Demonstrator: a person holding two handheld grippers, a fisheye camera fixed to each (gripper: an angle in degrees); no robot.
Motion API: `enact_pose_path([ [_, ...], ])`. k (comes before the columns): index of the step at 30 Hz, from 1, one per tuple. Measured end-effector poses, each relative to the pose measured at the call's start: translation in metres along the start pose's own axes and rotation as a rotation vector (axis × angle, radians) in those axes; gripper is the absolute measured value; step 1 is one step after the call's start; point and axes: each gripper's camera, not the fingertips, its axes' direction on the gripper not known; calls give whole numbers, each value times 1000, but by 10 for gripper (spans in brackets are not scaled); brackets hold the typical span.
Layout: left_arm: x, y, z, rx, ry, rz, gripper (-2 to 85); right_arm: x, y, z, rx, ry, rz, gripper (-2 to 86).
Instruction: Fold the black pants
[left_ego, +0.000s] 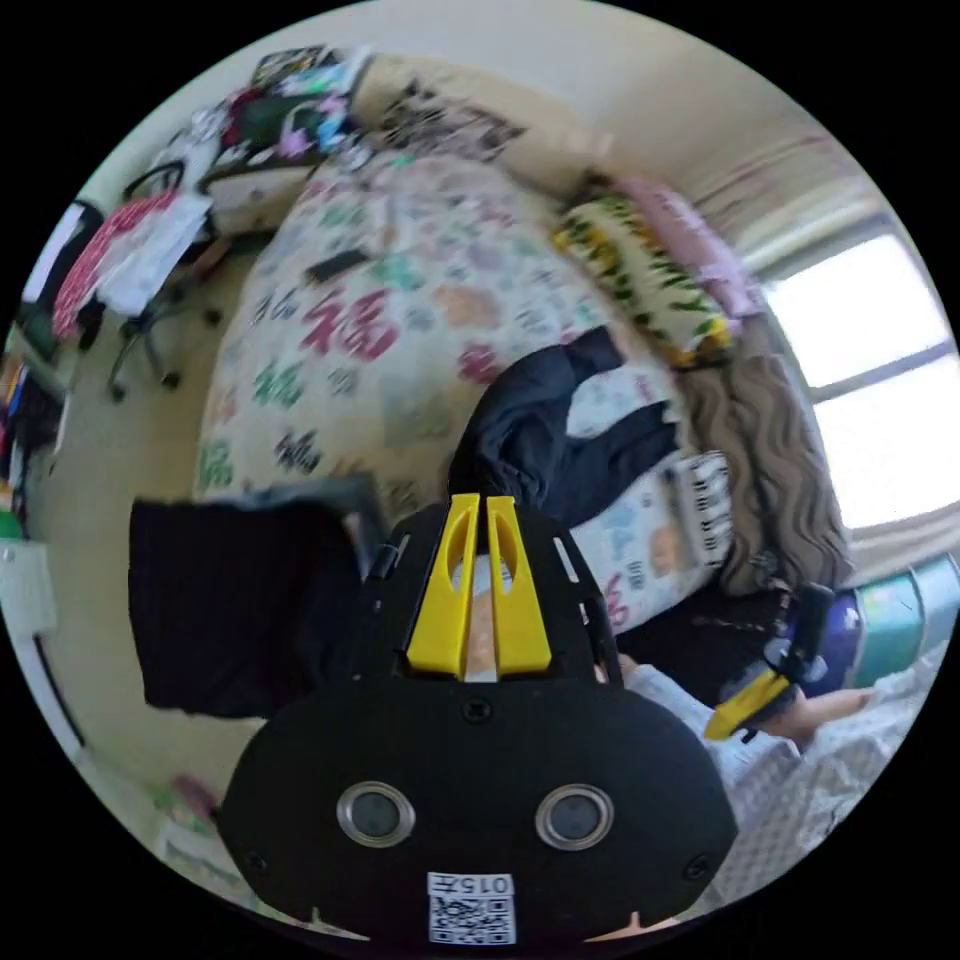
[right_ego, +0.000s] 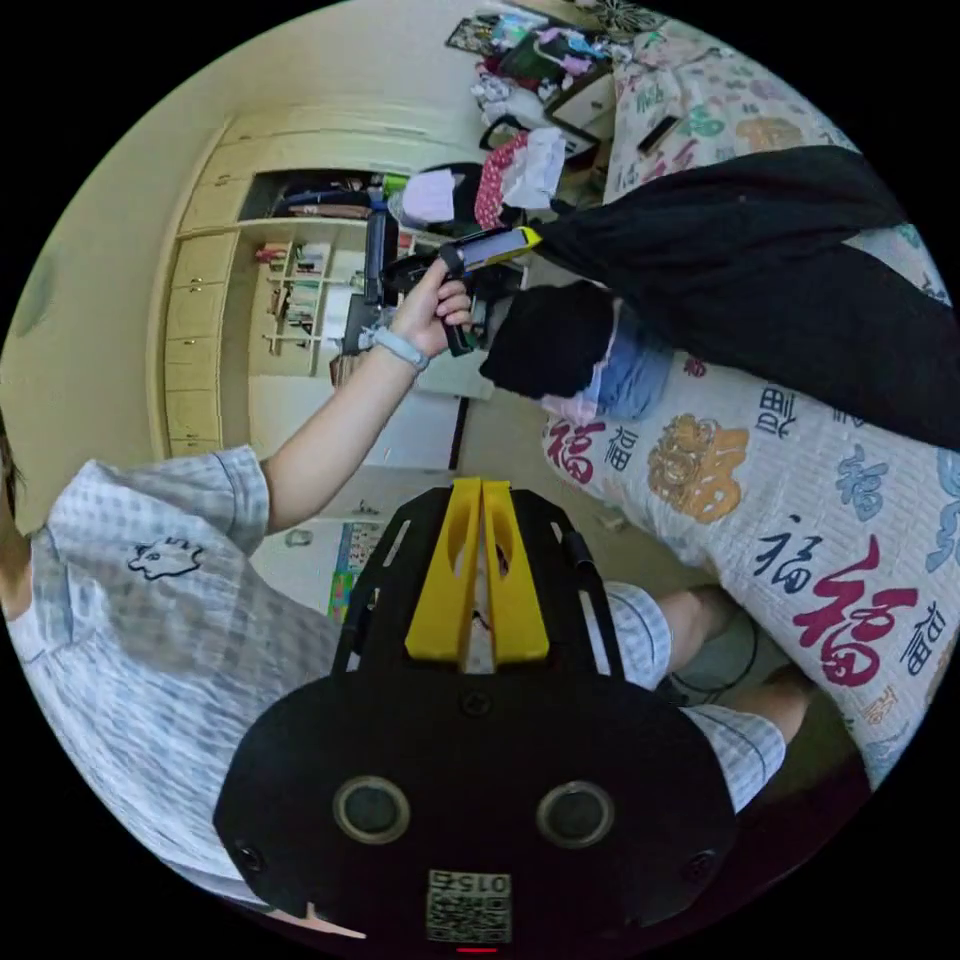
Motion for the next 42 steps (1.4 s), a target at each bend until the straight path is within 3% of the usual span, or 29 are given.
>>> enact_pose_path([
  [2,-70,26,45,-124,-175,-156,-7,32,-29,46,-117,10,35,-7],
  [4,-114,46,64,-118,-210,-293,-7,53,-45,60,-137,3,105,-7],
  [8,-166,108,81,13,65,-465,-7,97,-74,44,-83,46,243,-7],
  [14,-203,175,126,-114,75,-559,16,135,-139,-12,15,172,311,-4],
  [20,-238,159,154,-106,-1,-505,81,137,-266,2,-179,449,64,36],
  [28,-270,143,166,85,-134,-437,44,159,-481,130,-381,476,-224,132],
  [32,-265,139,165,130,-92,-331,31,179,-545,180,-569,487,-246,88],
  [42,-316,182,149,183,-116,-508,115,180,-612,33,-343,358,-198,48],
])
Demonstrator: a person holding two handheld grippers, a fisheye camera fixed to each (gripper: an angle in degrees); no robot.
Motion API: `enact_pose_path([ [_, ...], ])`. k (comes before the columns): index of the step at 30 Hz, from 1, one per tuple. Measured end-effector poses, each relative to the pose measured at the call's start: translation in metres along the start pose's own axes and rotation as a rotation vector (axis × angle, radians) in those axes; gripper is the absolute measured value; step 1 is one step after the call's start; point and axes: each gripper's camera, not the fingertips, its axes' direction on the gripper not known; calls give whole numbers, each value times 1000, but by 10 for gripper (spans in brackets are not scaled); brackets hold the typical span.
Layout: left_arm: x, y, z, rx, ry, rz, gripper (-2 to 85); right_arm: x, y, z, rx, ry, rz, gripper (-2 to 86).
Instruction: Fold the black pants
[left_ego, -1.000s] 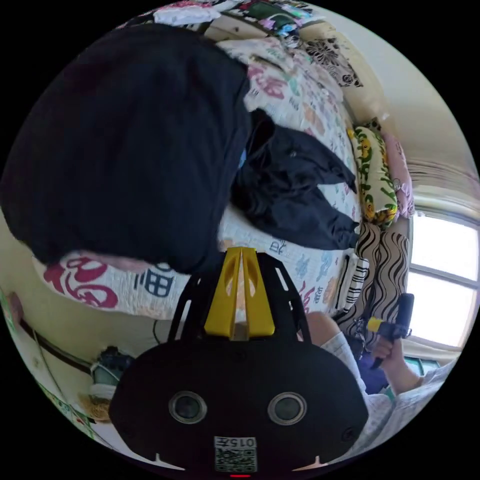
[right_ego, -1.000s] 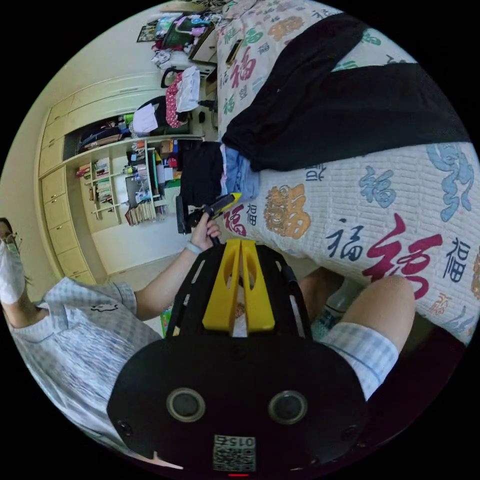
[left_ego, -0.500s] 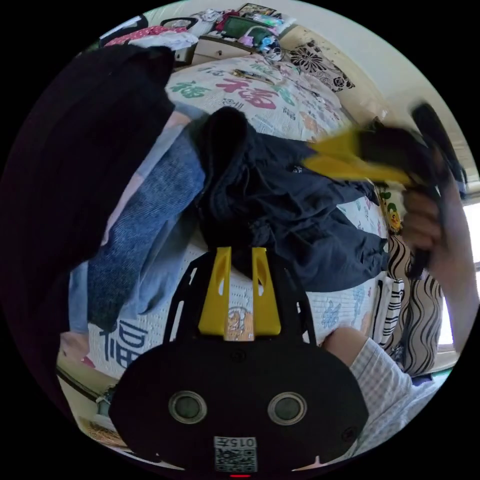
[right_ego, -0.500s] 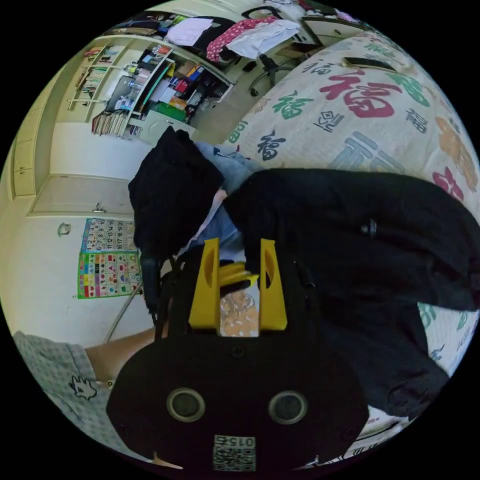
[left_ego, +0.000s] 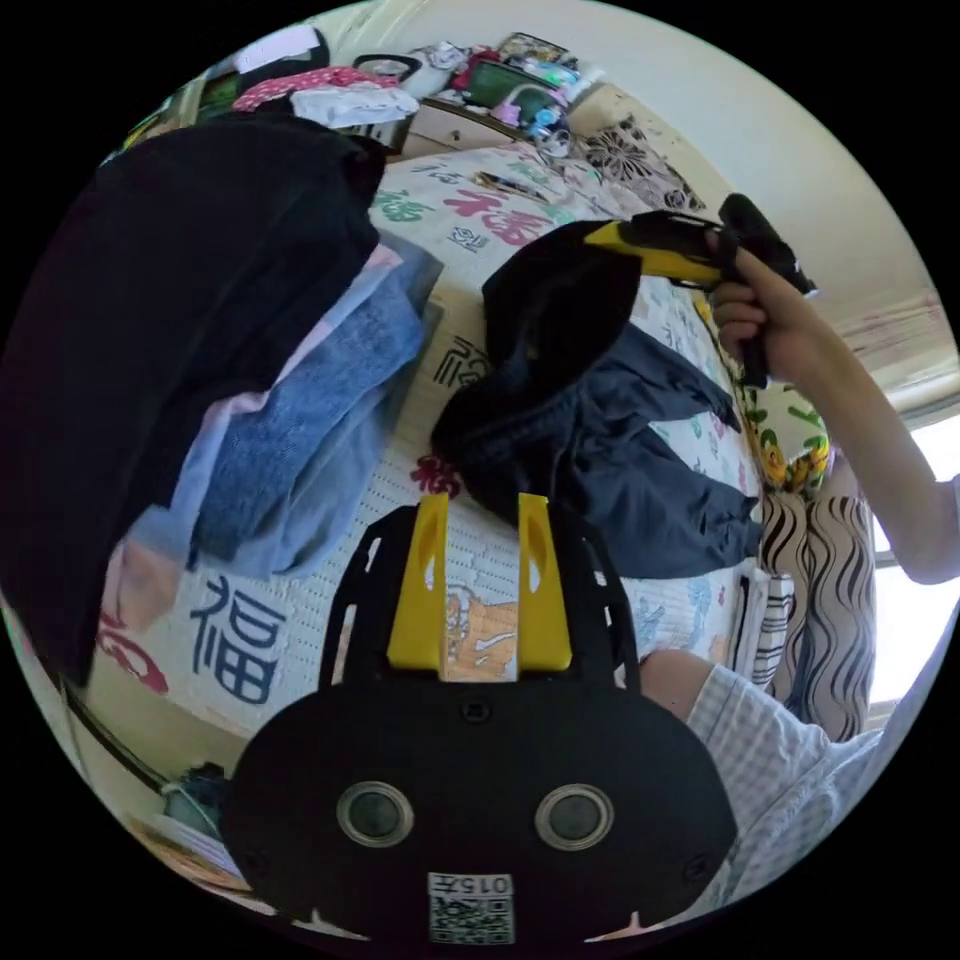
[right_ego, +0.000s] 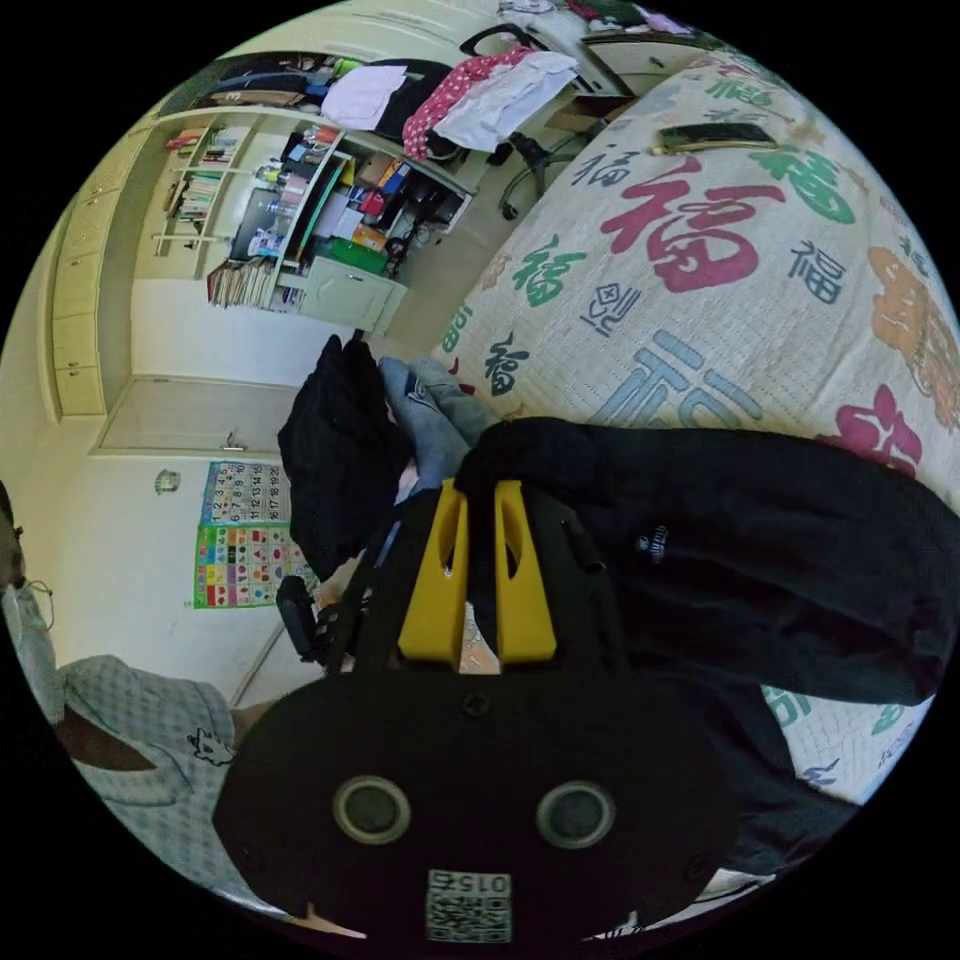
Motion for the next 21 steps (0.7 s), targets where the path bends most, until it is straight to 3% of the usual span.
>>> enact_pose_path([
  [5,10,-42,19,-74,-109,319,131,29,1,-50,11,-14,32,48],
  [8,3,-64,30,-73,-110,397,131,38,1,-68,3,-27,39,49],
  [12,-23,-84,62,-231,55,373,109,44,-2,-91,-5,-12,35,49],
  [14,-35,-87,69,-287,129,367,50,46,-5,-102,-29,-14,31,49],
  [17,-46,-77,51,-274,201,292,20,35,-12,-115,-37,-22,-23,49],
  [21,-51,-51,10,-190,159,162,13,-2,-24,-111,-57,-28,-157,50],
])
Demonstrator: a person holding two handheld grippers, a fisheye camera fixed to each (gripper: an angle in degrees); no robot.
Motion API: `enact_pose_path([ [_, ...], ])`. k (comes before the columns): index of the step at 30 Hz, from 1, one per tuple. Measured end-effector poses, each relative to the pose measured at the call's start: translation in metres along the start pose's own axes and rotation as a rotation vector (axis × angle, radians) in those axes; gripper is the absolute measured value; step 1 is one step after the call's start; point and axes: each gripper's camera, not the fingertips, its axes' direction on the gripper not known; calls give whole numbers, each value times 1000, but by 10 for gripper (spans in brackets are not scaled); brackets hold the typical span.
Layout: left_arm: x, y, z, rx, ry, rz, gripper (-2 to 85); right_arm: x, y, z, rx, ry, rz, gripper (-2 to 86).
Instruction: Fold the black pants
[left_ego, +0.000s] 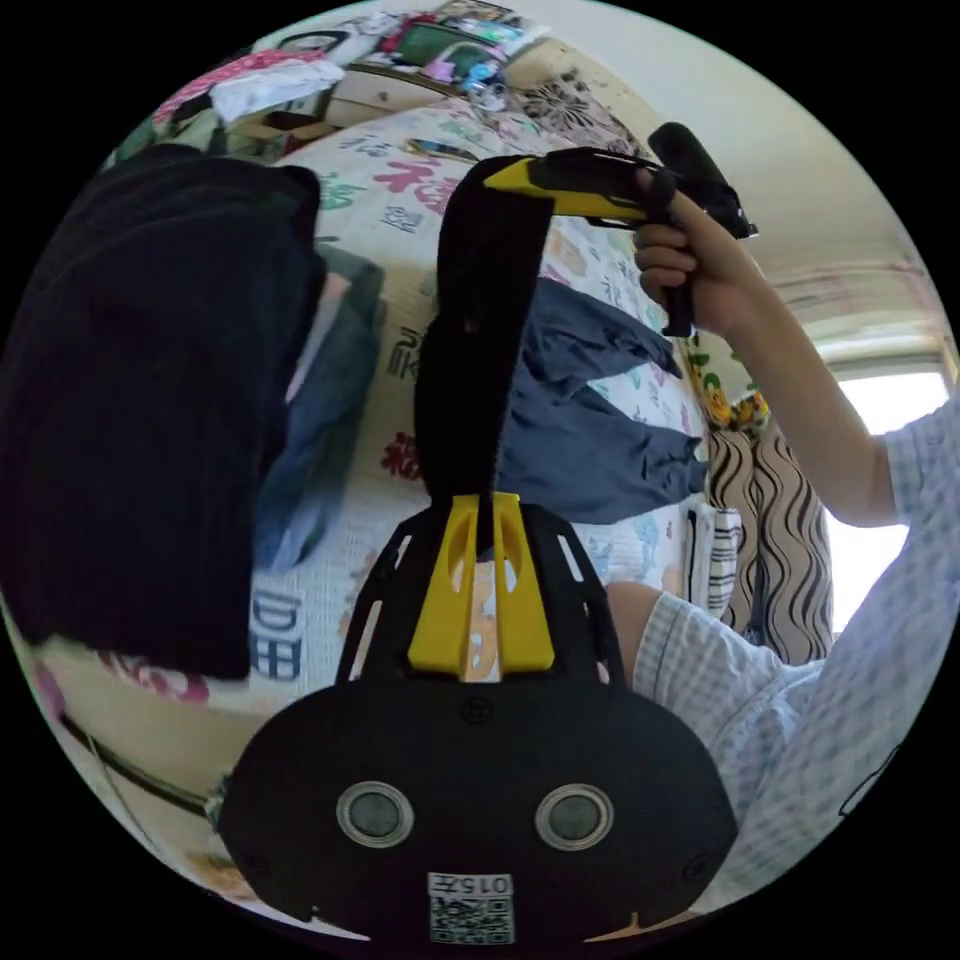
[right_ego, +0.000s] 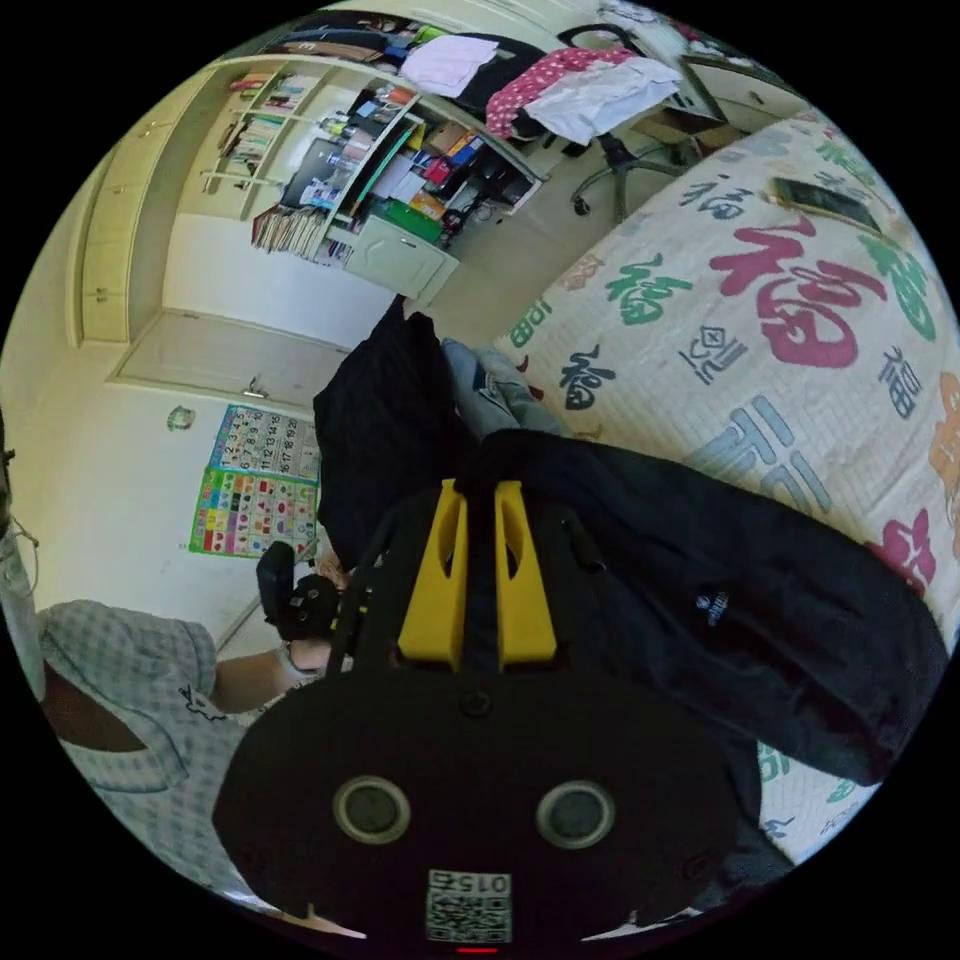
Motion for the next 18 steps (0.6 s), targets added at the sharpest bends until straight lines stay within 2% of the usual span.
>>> enact_pose_path([
  [3,-1,21,-11,35,-101,-125,10,-23,-8,24,-52,77,-71,57],
  [5,-12,29,5,4,-183,-216,9,-21,-6,40,-130,117,-29,71],
  [7,-22,31,22,-19,-191,-281,8,-18,3,27,-141,112,1,86],
  [12,-30,28,52,-124,-282,-321,8,12,66,-77,16,76,84,80],
  [15,-26,30,59,-154,-292,-305,8,67,132,-156,146,-23,269,81],
  [18,-19,27,54,-166,-327,-301,6,133,220,-234,279,17,531,81],
])
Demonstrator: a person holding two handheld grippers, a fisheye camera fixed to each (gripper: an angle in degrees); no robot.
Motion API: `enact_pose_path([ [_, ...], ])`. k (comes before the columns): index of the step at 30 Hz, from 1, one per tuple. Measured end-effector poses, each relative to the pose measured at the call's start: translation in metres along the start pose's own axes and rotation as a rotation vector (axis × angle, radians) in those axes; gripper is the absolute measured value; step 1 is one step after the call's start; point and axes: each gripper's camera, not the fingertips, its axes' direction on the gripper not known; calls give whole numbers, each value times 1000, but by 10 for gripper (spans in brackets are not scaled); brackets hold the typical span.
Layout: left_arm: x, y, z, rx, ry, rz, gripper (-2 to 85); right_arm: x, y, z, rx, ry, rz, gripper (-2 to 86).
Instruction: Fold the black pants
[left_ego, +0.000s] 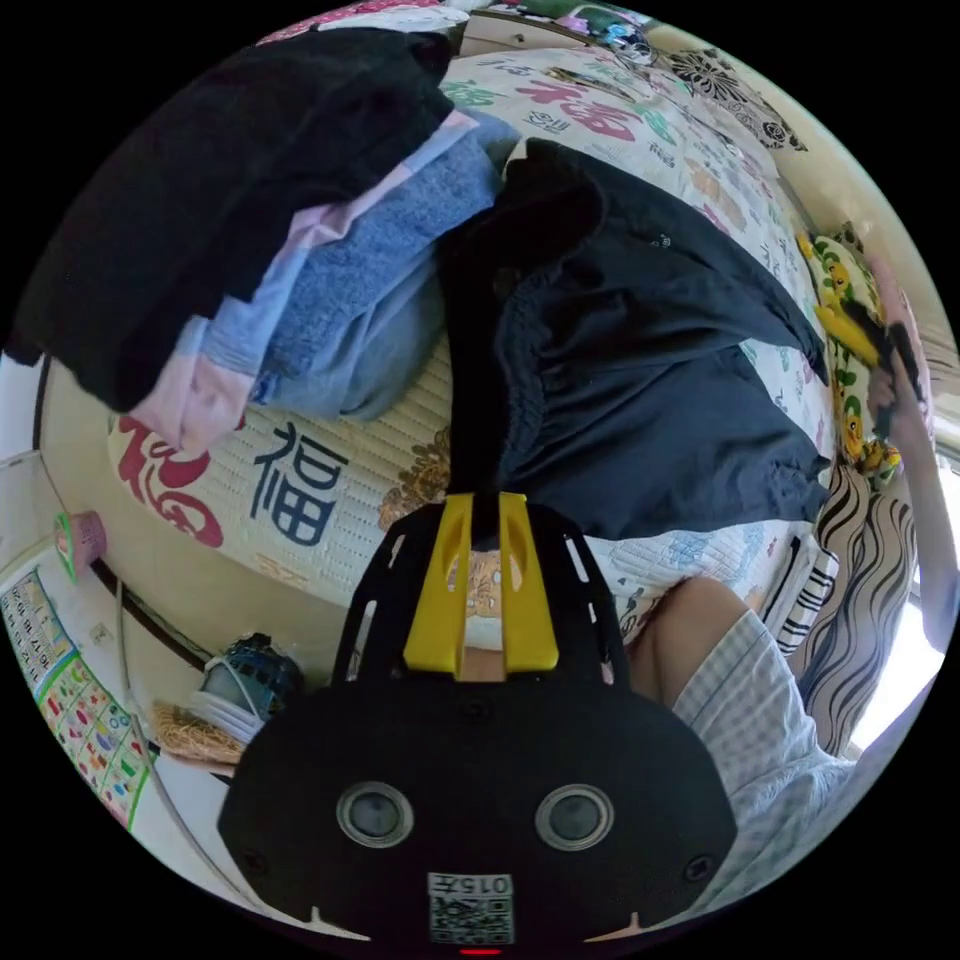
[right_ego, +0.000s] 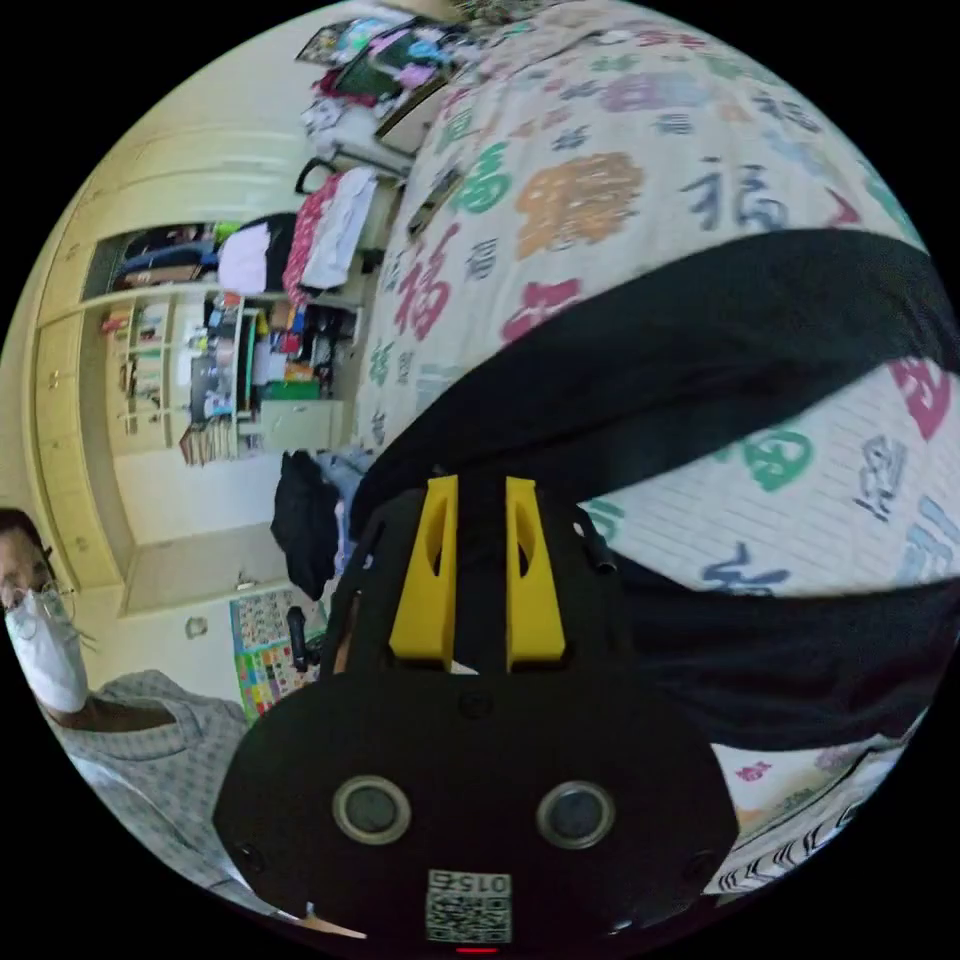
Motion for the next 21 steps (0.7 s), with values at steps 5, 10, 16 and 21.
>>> enact_pose_path([
  [5,4,1,-13,-16,-206,-51,-7,136,46,-151,247,250,327,86],
  [10,18,-1,-13,-28,-228,7,-8,220,45,-228,361,240,486,93],
  [16,28,-3,3,-34,-215,-34,-8,289,56,-273,523,-6,641,19],
  [21,20,1,21,-73,-222,-76,-8,285,53,-318,523,183,543,4],
])
